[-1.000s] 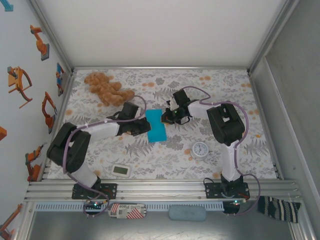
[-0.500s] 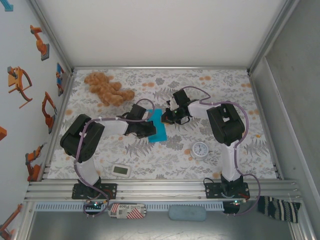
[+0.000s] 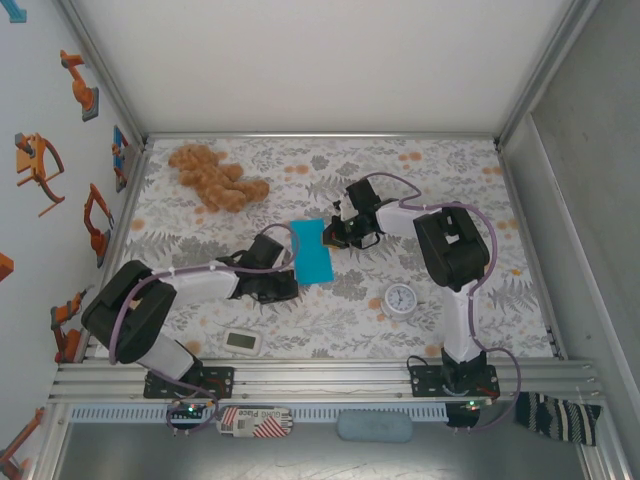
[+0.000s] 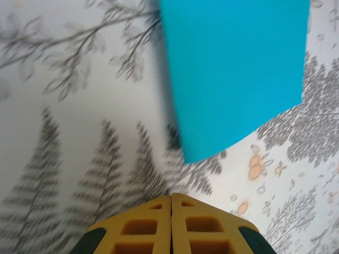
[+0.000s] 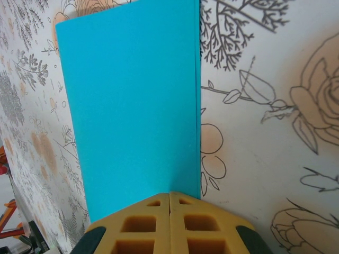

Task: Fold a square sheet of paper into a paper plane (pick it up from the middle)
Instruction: First fold the square sheet of paper in half at the center of the table.

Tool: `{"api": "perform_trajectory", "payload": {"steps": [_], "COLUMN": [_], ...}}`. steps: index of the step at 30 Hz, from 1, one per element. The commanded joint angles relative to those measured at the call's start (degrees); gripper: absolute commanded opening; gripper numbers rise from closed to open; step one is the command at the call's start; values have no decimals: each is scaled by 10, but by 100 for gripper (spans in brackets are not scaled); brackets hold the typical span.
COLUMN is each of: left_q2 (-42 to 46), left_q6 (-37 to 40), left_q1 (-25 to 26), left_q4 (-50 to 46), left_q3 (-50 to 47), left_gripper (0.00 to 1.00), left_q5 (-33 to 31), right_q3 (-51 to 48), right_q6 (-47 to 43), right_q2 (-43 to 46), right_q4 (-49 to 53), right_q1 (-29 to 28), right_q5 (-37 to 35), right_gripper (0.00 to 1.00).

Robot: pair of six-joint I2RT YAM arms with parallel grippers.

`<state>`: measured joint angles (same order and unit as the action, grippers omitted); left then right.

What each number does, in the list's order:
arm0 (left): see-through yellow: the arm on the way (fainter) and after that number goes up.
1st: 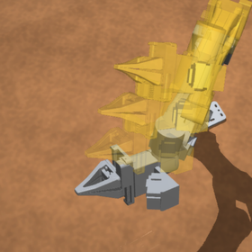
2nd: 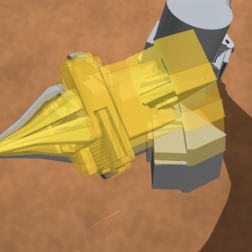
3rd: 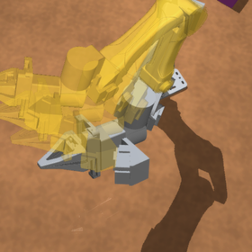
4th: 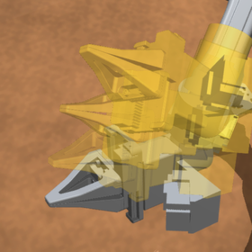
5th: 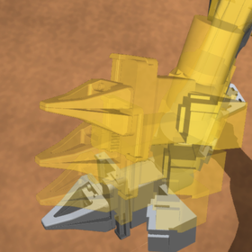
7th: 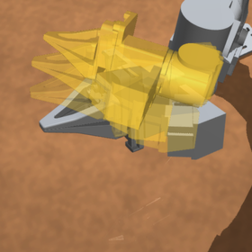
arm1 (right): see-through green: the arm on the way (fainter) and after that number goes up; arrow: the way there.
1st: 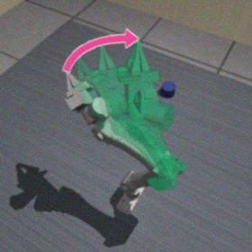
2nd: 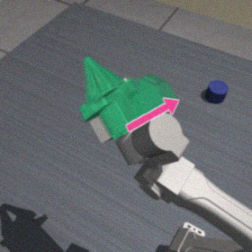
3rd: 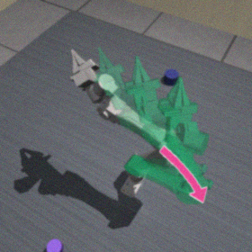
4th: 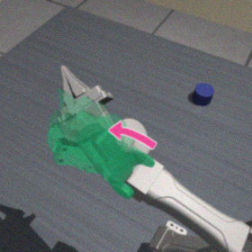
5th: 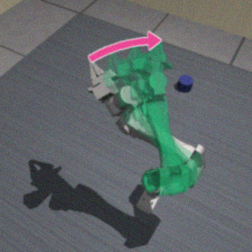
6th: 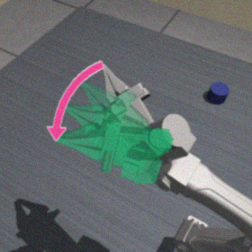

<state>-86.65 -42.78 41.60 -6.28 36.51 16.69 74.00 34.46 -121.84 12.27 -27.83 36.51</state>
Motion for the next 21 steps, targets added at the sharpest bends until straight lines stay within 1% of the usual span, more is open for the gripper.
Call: {"api": "perform_trajectory", "payload": {"steps": [1,3,7,12,14,16,18,19,20,21], "left_q2": [48,70,85,52,25,-2,-27,-42,-54,-65], "left_q6": [-6,-10,-33,-59,-60,-61,-66,-70,-75,-79], "left_q1": [1,1,1,-2,-5,-7,-11,-13,-16,-17], "left_q4": [-56,-52,-33,12,30,49,61,66,71,74], "left_q3": [12,25,40,65,90,111,131,141,150,157], "left_gripper": [9,10,13,20,23,26,31,34,37,39], "left_q5": [-38,-50,-80,-91,-87,-80,-73,-67,-62,-56], "right_q3": [-60,-58,-36,-7,-13,-34,-53,-63,-75,-84], "right_q6": [-3,5,33,78,88,94,96,95,94,95], "right_q2": [-70,-54,-8,67,105,140,168,181,191,200], "right_q4": [117,107,93,53,34,17,17,21,24,29], "right_q1": [17,17,10,8,8,8,7,8,8,8], "right_q5": [-184,-172,-143,-97,-94,-106,-124,-130,-135,-138], "right_gripper": [0,0,0,0,3,9,18,24,33,39]}}
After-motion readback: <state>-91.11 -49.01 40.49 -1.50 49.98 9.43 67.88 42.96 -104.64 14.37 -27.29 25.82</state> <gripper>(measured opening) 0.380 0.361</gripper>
